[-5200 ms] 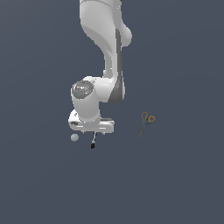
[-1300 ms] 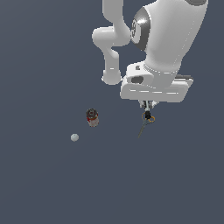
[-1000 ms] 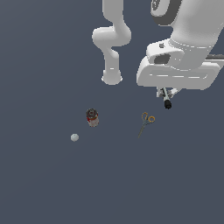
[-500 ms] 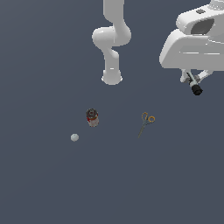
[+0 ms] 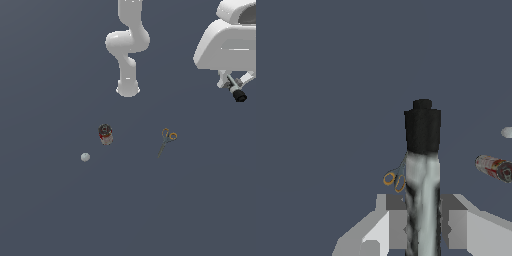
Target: Pick up a designated object from a clutter of objects.
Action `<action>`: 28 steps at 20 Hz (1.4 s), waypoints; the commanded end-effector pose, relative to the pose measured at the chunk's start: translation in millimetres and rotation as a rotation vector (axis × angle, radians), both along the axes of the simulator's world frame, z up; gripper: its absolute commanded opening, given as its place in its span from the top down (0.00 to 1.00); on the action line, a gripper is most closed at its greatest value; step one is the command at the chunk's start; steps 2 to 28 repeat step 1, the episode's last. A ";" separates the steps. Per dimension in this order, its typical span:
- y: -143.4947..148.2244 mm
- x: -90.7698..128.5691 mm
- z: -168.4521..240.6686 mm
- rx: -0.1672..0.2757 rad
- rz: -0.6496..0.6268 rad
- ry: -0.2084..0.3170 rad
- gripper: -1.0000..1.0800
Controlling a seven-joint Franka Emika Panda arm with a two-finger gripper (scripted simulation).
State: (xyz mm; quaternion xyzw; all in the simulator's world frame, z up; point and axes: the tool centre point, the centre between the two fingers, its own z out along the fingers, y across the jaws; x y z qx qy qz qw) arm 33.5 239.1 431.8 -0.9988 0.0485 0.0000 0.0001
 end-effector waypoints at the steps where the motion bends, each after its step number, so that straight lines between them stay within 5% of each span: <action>1: 0.9 0.3 1.4 0.000 0.000 0.000 1.00; 28: 0.9 0.3 1.4 0.000 0.000 0.000 1.00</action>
